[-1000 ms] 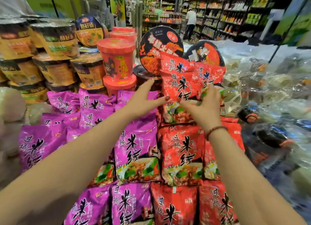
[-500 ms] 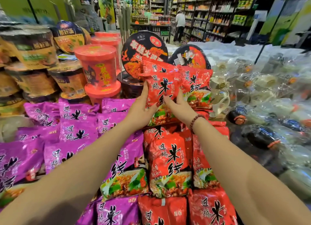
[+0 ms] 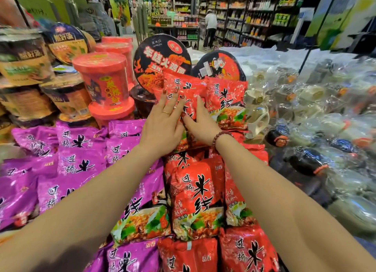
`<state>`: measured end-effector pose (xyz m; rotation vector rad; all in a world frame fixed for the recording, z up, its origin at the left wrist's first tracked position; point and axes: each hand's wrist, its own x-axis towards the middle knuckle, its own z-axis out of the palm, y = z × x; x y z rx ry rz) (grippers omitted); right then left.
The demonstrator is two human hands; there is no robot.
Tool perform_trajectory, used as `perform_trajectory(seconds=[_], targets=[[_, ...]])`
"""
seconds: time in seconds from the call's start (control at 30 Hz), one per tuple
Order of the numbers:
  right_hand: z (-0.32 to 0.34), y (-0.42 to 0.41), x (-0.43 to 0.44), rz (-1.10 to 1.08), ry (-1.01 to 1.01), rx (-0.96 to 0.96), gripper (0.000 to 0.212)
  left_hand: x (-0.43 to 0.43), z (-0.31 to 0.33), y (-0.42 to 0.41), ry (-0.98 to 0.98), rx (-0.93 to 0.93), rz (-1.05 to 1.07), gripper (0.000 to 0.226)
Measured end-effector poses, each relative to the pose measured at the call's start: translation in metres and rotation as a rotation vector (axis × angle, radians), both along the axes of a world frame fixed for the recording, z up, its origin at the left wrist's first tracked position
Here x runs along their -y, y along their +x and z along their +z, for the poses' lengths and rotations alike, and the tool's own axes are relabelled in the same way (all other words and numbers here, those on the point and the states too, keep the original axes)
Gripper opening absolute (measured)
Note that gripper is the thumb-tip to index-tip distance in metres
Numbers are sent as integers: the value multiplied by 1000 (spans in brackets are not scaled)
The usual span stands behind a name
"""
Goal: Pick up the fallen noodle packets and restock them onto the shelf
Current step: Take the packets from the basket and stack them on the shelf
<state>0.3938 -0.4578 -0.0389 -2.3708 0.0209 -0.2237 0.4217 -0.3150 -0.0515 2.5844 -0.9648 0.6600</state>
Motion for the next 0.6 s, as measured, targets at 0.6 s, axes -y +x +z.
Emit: perform_trajectory(seconds=[0.6], targets=[[-18, 13, 122, -91, -68, 8, 70, -15, 3, 6, 182, -45, 18, 78]])
